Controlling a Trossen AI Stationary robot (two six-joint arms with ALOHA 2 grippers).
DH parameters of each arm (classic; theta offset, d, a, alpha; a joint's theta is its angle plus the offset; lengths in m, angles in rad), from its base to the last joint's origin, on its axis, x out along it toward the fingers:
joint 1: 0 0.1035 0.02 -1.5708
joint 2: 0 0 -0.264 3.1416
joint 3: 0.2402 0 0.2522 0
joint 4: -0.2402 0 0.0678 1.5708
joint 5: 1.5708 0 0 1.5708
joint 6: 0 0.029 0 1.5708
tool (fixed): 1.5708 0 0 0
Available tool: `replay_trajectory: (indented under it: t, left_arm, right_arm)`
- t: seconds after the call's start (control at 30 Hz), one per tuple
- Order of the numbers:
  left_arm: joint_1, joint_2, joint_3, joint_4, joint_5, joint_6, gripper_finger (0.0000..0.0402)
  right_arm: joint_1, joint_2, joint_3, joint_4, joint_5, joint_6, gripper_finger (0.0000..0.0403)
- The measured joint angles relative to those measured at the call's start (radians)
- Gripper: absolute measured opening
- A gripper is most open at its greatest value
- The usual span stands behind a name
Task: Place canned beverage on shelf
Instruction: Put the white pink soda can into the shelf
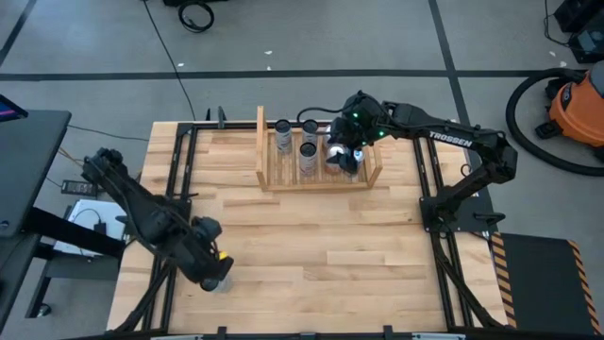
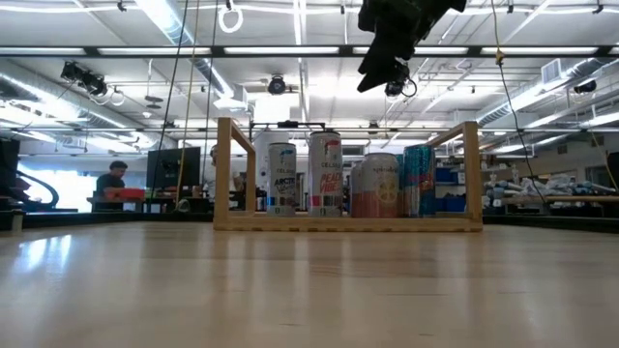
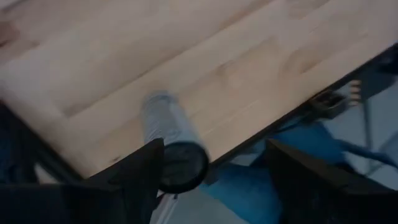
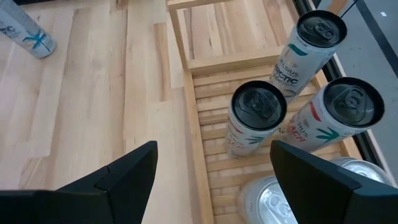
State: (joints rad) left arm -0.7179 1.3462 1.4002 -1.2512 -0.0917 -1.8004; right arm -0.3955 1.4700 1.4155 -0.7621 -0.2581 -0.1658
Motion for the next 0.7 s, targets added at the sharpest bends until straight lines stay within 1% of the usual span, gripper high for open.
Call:
replay_trajectory:
  t: [0.2,0.37,0.53,0.7]
  left_arm:
    - [-0.053,0.058,0.0,0.002,0.004,-0.089,0.0279]
    - [-0.085,0.114,0.0,0.014,0.013,-0.124,0.0279]
    - [-0.09,0.146,0.0,-0.005,0.023,-0.141,0.0279]
    - [-0.094,0.146,0.0,-0.029,0.027,-0.167,0.0279]
  right_arm:
    - [0.029,0.0,0.0,0.0,-0.005,0.017,0.032]
    - [0.064,0.0,0.0,0.001,-0.005,0.018,0.0321]
    - [0.103,0.0,0.0,0.001,-0.005,0.018,0.032]
    - [0.143,0.0,0.0,0.001,-0.006,0.018,0.032]
